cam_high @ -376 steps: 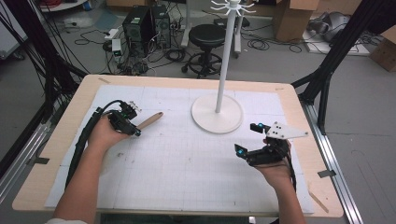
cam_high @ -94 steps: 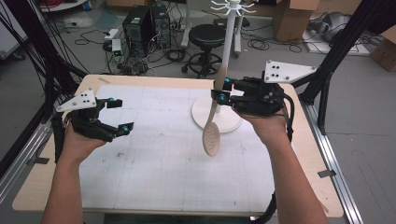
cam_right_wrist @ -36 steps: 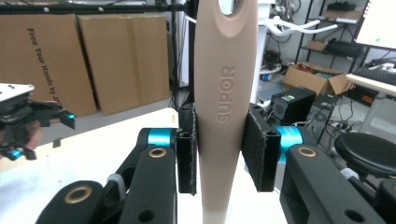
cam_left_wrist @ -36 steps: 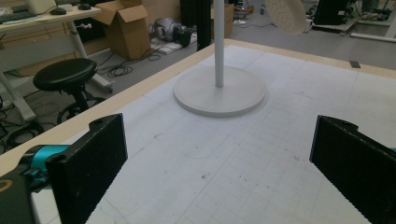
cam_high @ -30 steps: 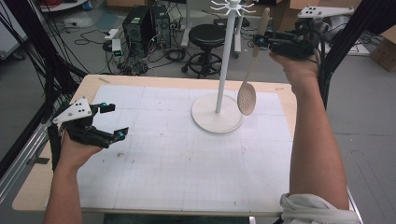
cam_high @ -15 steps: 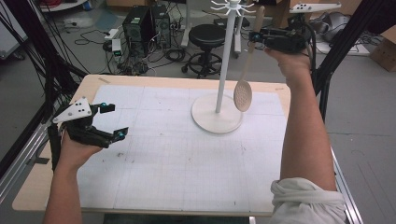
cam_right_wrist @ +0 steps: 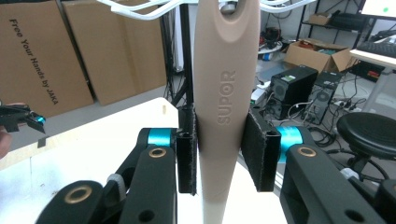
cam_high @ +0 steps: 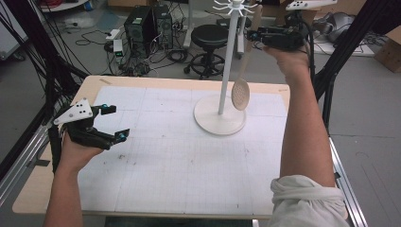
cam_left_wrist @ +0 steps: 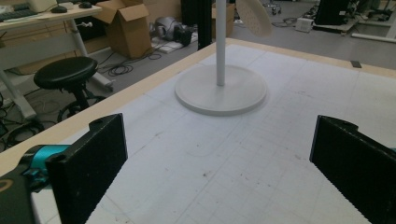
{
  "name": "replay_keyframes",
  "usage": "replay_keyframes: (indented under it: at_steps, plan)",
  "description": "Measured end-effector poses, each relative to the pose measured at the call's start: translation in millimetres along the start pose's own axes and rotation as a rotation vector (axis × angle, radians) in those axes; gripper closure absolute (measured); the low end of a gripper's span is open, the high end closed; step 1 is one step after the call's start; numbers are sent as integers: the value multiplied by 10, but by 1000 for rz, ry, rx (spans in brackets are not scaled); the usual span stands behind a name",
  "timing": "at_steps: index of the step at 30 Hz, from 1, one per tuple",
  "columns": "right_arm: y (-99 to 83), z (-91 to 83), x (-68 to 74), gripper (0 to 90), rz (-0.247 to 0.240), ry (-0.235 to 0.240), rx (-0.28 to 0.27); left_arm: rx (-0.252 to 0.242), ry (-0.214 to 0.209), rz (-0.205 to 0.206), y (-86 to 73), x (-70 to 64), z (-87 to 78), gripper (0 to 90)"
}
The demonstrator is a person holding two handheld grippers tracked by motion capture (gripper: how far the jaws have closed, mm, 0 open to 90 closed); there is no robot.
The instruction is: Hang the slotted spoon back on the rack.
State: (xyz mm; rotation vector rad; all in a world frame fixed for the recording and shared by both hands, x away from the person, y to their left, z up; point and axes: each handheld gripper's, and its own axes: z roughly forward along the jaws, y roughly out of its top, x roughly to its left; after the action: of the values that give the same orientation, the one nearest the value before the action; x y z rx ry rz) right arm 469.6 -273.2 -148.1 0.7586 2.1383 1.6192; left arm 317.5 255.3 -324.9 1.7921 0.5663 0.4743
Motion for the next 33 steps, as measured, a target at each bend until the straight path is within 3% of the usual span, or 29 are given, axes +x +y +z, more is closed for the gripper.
replay_keyframes:
  at_steps: [23, 25, 30, 33]
  plan:
    - [-28, 173, 3, 683, 16, 2, 42, -4, -1, -1, -1, 2, -10, 46]
    - [-33, 179, -4, 655, 22, 6, 37, -3, -3, 1, 0, 0, -9, 46]
    - [-42, 151, 21, 507, 18, -66, 24, -5, 0, 0, 0, 0, -14, 46]
    - [-72, 100, 17, 488, 34, -76, 11, -5, 0, -1, 0, -2, -12, 46]
